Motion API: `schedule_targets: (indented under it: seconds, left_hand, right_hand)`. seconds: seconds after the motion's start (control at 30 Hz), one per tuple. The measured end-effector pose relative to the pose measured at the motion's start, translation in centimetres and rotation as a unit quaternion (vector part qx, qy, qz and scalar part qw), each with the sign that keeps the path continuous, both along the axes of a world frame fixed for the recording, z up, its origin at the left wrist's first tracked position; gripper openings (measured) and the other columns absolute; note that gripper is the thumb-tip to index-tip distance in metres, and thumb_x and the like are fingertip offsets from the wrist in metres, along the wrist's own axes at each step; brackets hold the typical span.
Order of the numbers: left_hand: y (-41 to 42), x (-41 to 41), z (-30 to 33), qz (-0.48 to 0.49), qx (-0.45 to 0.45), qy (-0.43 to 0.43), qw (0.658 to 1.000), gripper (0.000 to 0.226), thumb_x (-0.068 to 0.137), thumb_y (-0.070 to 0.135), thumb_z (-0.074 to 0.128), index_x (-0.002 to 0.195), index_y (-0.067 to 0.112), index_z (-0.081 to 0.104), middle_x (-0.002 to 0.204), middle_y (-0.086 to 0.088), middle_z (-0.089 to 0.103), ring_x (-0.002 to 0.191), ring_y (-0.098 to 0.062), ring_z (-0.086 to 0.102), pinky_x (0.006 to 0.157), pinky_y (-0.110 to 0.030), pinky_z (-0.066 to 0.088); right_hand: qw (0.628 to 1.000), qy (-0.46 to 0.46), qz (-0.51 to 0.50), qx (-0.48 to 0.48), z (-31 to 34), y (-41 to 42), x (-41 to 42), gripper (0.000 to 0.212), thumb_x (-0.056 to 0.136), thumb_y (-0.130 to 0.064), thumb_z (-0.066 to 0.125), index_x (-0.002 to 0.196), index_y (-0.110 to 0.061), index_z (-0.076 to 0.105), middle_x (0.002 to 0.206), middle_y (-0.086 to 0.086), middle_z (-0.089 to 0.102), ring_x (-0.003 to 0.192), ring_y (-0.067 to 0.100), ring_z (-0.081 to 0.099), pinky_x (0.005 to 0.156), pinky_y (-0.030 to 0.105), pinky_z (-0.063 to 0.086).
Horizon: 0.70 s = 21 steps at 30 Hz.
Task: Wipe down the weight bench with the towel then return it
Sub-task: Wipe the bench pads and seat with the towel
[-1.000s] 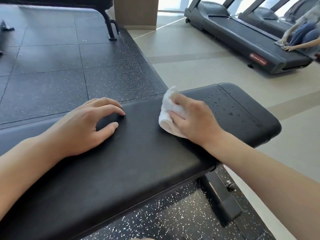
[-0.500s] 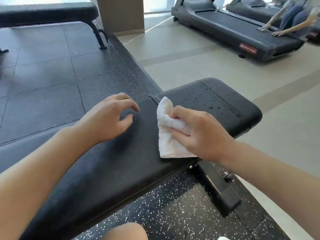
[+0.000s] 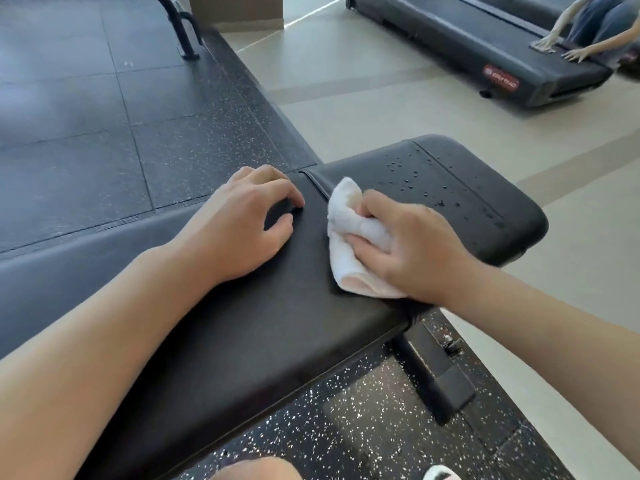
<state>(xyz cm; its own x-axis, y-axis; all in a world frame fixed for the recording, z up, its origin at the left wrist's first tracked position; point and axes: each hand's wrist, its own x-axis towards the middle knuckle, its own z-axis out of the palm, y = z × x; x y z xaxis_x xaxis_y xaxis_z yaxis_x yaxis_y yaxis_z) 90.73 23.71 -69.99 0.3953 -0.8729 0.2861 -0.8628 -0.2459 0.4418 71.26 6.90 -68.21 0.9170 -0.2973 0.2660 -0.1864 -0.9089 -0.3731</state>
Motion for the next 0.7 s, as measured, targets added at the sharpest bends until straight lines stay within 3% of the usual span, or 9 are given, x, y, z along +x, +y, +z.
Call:
schedule_targets:
  seconds: [0.13,0.27,0.47,0.57,0.63,0.7]
  left_hand:
    - [0.1,0.2,0.0,0.0,0.001,-0.006,1.0,0.034,0.09,0.034,0.054,0.12,0.025,0.068,0.125,0.009,0.061,0.117,-0.019,0.051,0.107,-0.031,0.039]
    - [0.3,0.6,-0.1,0.004,0.004,0.0,1.0,0.039,0.09,0.035,0.055,0.124,0.021,0.068,0.128,0.008,0.061,0.122,-0.018,0.051,0.109,-0.021,0.032]
    - [0.7,0.3,-0.1,-0.004,0.011,0.012,1.0,0.04,0.091,0.035,0.052,0.127,0.025,0.066,0.131,0.012,0.058,0.124,-0.017,0.05,0.113,-0.029,0.036]
    - [0.6,0.2,0.0,-0.003,0.004,0.015,1.0,0.036,0.092,0.032,0.054,0.124,0.025,0.067,0.13,0.01,0.059,0.122,-0.018,0.05,0.111,-0.028,0.035]
    - [0.6,0.1,-0.2,0.005,-0.003,0.009,1.0,0.028,0.095,0.026,0.059,0.122,0.023,0.068,0.129,0.008,0.06,0.12,-0.02,0.051,0.111,-0.029,0.036]
    - [0.4,-0.2,-0.2,0.013,-0.009,0.01,1.0,0.025,0.096,0.021,0.061,0.12,0.022,0.068,0.127,0.006,0.06,0.12,-0.021,0.05,0.11,-0.031,0.038]
  right_hand:
    - [1.0,0.015,-0.015,-0.018,0.3,-1.8,8.3,0.022,0.098,-0.043,0.058,0.11,-0.025,0.053,0.086,-0.002,0.064,0.084,0.032,0.062,0.07,0.036,0.038]
    - [0.999,0.016,-0.039,-0.019,0.1,-2.8,13.2,0.026,0.098,-0.044,0.056,0.112,-0.022,0.056,0.105,0.003,0.07,0.1,0.032,0.063,0.074,0.032,0.034]
    - [0.999,-0.006,-0.05,-0.009,0.2,-2.0,11.6,0.022,0.097,-0.042,0.059,0.104,-0.021,0.059,0.087,-0.004,0.063,0.088,0.028,0.061,0.07,0.031,0.034]
    - [0.999,-0.005,-0.044,-0.006,0.2,-0.9,7.1,0.016,0.097,-0.039,0.061,0.092,-0.028,0.051,0.079,-0.007,0.062,0.079,0.026,0.061,0.067,0.032,0.036]
    - [0.999,0.007,-0.038,-0.005,0.2,-0.2,2.9,0.025,0.096,-0.039,0.064,0.086,-0.03,0.043,0.07,-0.009,0.057,0.07,0.024,0.06,0.062,0.034,0.038]
    - [0.999,0.014,-0.03,0.012,0.2,0.1,-0.9,0.027,0.094,-0.043,0.066,0.084,-0.026,0.047,0.065,-0.007,0.055,0.062,0.022,0.056,0.059,0.039,0.045]
